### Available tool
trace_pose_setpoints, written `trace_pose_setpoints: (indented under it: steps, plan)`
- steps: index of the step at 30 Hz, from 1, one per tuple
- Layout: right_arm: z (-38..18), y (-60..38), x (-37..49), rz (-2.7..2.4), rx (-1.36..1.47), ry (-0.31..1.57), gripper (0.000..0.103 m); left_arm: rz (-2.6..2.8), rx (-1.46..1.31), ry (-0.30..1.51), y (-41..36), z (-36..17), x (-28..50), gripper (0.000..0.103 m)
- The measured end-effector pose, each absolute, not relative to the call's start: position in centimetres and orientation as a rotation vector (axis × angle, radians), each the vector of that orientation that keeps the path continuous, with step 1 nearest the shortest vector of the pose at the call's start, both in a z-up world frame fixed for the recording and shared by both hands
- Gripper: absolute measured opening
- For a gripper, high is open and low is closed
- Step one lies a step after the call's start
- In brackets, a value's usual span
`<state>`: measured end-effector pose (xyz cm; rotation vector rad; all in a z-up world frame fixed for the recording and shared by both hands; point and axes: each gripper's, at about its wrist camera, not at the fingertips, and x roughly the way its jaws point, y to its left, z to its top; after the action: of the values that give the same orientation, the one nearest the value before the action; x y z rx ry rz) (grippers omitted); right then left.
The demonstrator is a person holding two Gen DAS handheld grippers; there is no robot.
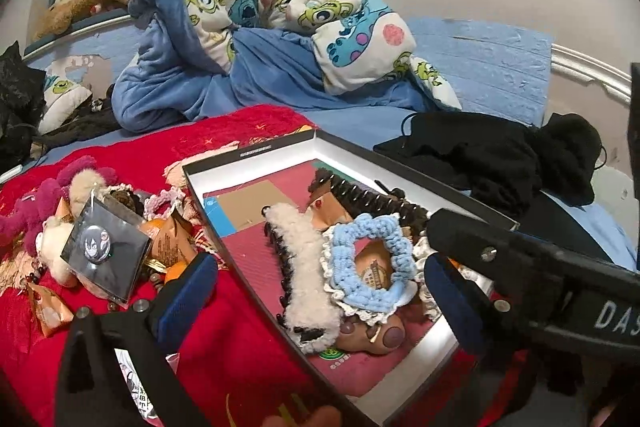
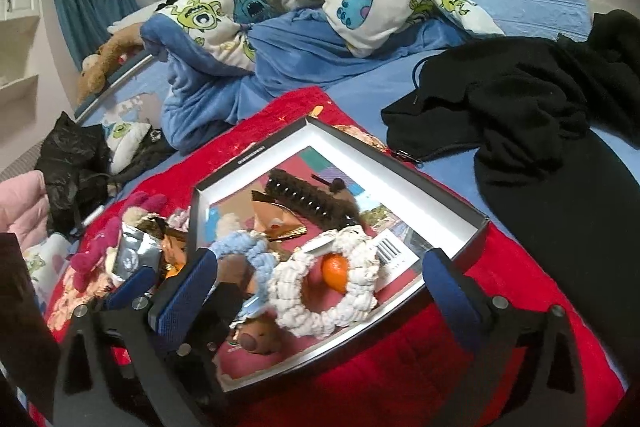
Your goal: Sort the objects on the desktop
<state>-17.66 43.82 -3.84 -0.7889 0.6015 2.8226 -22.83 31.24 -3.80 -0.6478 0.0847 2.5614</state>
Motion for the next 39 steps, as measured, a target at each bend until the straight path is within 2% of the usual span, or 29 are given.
trace_pose_setpoints:
  steps: [9,16,19,24,28,33,39]
  plan:
    - [-3.8,43.5,-17.8,2.819,-0.843,0.566,0.103,2.633,-0.686,0.119,31.1,-3.9,-23.1,0.103]
    - [-2.5,43.0,-16.5,2.823,-0.802,0.523,0.103,2.692,-0.692,0.061,28.4,-3.3,-22.1,0.103]
    - [-1.2,42.4,-15.3,2.830,-0.752,0.492,0.103,2.766,-0.701,0.161,26.9,-2.2,-20.4,0.103]
    - [1.7,39.1,-10.6,2.899,-0.602,0.303,0.103,2.902,-0.647,0.269,22.7,0.9,-16.1,0.103]
    - [2.6,35.5,-7.4,2.903,-0.559,0.158,0.103,2.942,-0.615,0.238,18.3,3.8,-11.7,0.103]
    - [1.5,32.4,-3.0,2.905,-0.564,0.233,0.103,2.983,-0.580,0.146,12.5,5.1,-5.1,0.103]
    - [0.7,28.8,0.0,2.886,-0.595,0.229,0.103,2.994,-0.604,0.035,8.0,2.9,-0.3,0.103]
